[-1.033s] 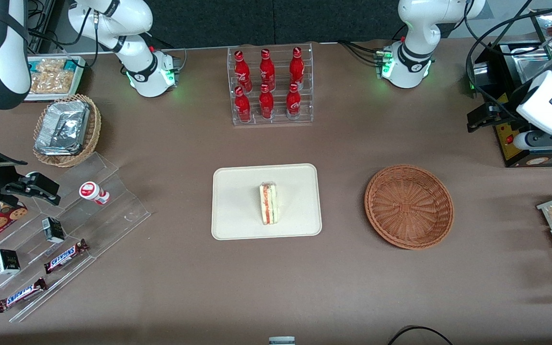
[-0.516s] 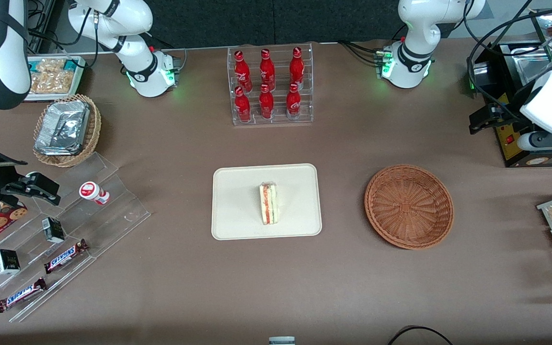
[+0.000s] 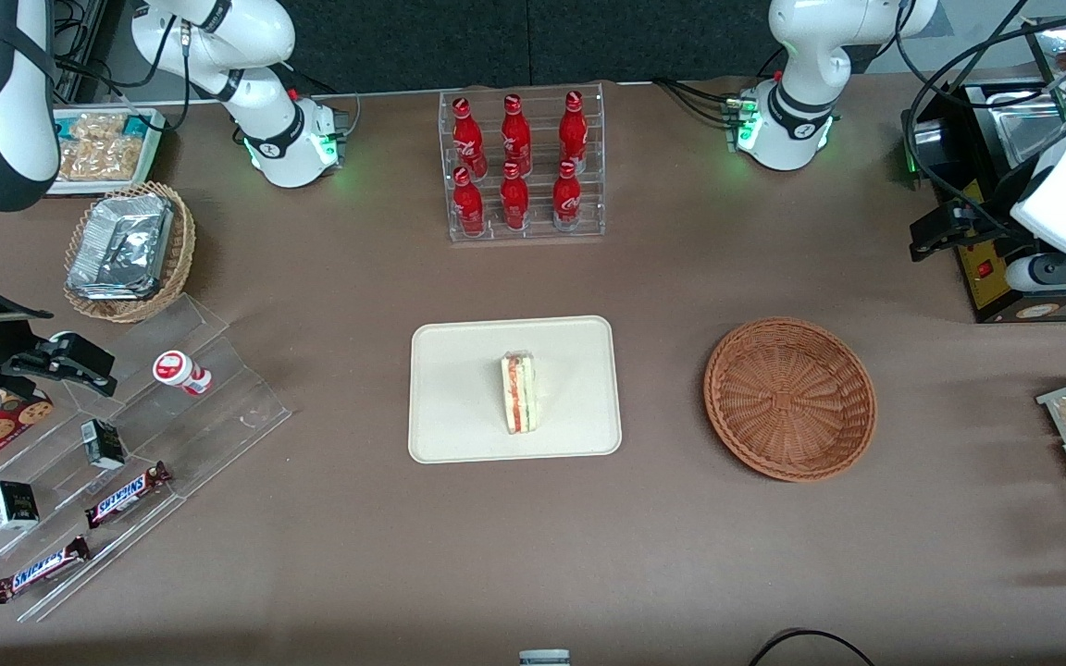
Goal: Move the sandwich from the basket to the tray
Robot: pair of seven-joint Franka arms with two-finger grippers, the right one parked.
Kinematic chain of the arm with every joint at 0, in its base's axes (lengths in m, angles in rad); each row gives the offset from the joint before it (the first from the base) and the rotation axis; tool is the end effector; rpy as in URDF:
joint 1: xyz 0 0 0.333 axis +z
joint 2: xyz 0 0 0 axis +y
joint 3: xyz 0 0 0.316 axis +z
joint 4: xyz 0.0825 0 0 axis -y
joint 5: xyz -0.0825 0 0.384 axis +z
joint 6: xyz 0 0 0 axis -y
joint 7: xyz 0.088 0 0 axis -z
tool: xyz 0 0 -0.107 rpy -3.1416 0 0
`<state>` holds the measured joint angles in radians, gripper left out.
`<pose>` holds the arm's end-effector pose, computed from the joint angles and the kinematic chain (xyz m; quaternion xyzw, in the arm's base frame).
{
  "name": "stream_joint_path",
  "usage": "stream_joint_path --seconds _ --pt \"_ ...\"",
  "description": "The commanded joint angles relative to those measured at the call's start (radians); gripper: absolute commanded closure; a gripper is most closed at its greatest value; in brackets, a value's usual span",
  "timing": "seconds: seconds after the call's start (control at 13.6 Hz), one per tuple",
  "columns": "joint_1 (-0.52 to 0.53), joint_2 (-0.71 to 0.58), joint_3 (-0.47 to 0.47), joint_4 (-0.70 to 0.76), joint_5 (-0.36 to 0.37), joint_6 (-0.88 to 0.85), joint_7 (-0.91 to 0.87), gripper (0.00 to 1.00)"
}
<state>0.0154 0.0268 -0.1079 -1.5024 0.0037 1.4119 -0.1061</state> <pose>0.5438 -0.0491 0.6286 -0.9983 -0.0069 0.0582 0.0062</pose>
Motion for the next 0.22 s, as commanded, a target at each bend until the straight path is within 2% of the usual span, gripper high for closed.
stream_joint_path --seconds 0.0,0.15 --pt "-0.012 -0.004 0.01 0.011 0.018 -0.002 0.06 0.0" --pt "-0.012 -0.005 0.017 0.011 0.018 -0.002 0.059 0.0"
